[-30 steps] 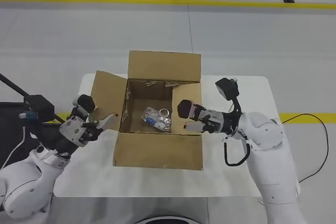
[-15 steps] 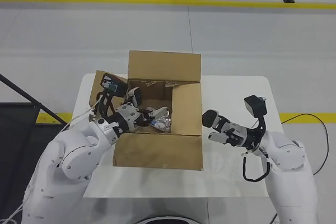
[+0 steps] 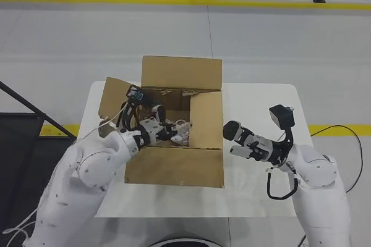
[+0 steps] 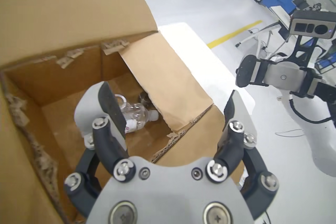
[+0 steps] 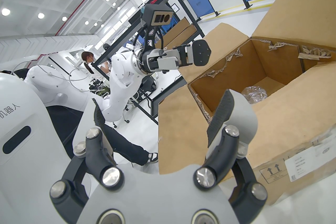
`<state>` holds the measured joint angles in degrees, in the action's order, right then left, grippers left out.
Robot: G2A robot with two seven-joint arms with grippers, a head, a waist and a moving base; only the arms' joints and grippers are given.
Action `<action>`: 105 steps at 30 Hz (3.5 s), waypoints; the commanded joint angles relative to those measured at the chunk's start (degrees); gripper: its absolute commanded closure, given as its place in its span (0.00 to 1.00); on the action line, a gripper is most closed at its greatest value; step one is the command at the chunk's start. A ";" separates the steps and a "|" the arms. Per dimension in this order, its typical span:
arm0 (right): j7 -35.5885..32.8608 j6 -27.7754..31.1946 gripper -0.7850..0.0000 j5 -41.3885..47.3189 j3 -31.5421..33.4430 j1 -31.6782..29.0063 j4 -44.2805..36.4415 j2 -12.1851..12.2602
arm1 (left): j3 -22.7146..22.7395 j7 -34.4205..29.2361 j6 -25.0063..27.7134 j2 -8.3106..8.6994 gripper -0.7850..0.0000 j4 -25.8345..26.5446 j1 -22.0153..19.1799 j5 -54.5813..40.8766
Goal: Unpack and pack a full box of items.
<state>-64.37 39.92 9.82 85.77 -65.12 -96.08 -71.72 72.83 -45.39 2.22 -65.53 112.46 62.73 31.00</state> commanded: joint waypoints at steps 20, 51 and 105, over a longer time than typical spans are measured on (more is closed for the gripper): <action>0.00 0.00 0.00 0.00 0.00 0.00 0.00 0.00 | -14.09 -6.00 -6.44 -4.15 0.00 -27.92 -18.36 -19.77; 3.99 0.10 0.00 -0.80 3.09 -3.12 -2.98 0.68 | -13.25 -4.43 -4.46 -4.98 0.00 -23.10 -19.63 -28.71; 10.22 -5.72 0.00 -5.68 17.34 -14.62 -18.80 6.84 | -8.40 -0.43 -9.28 -7.97 0.00 -11.70 -18.43 -23.55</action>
<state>-53.80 35.75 5.24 104.00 -81.07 -114.20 -64.98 61.38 -45.10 -6.81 -74.12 97.70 42.16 6.79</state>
